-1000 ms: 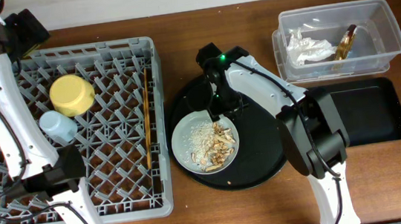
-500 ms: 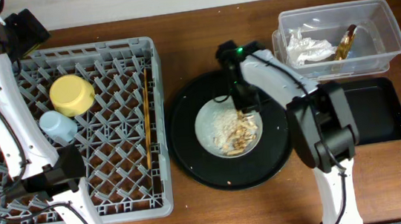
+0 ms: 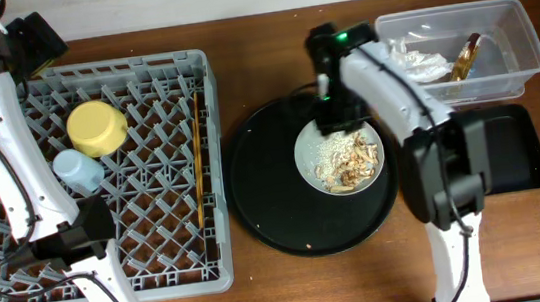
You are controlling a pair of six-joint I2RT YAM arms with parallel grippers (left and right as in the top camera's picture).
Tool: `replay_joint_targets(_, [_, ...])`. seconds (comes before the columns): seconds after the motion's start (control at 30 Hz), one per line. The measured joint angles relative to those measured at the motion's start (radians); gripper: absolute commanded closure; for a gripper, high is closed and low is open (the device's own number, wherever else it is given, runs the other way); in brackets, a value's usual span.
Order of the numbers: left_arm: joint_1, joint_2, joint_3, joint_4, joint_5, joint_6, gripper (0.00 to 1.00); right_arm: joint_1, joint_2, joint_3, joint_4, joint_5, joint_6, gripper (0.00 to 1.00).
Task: Sort waste into correct bins and load items into the dishwasher rack
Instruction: 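Reach the right gripper to the white plate and grasp its rim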
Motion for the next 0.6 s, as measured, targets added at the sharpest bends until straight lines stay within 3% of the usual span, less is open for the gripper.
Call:
replay_joint_targets(0.1, [0.000, 0.000, 0.000, 0.000, 0.000, 0.000, 0.01, 0.132, 0.000, -0.037, 0.114, -0.021, 0.012, 0.63])
replay_joint_targets(0.2, [0.000, 0.000, 0.000, 0.000, 0.000, 0.000, 0.01, 0.219, 0.000, -0.083, 0.149, 0.078, 0.111, 0.63])
replay_joint_targets(0.43, [0.000, 0.000, 0.000, 0.000, 0.000, 0.000, 0.01, 0.244, -0.001, -0.183, 0.233, 0.203, 0.241, 0.66])
replay_joint_targets(0.53, [0.000, 0.000, 0.000, 0.000, 0.000, 0.000, 0.01, 0.243, -0.001, -0.225, 0.258, 0.207, 0.249, 0.73])
replay_joint_targets(0.6, [0.000, 0.000, 0.000, 0.000, 0.000, 0.000, 0.01, 0.244, -0.002, -0.231, 0.266, 0.207, 0.251, 0.84])
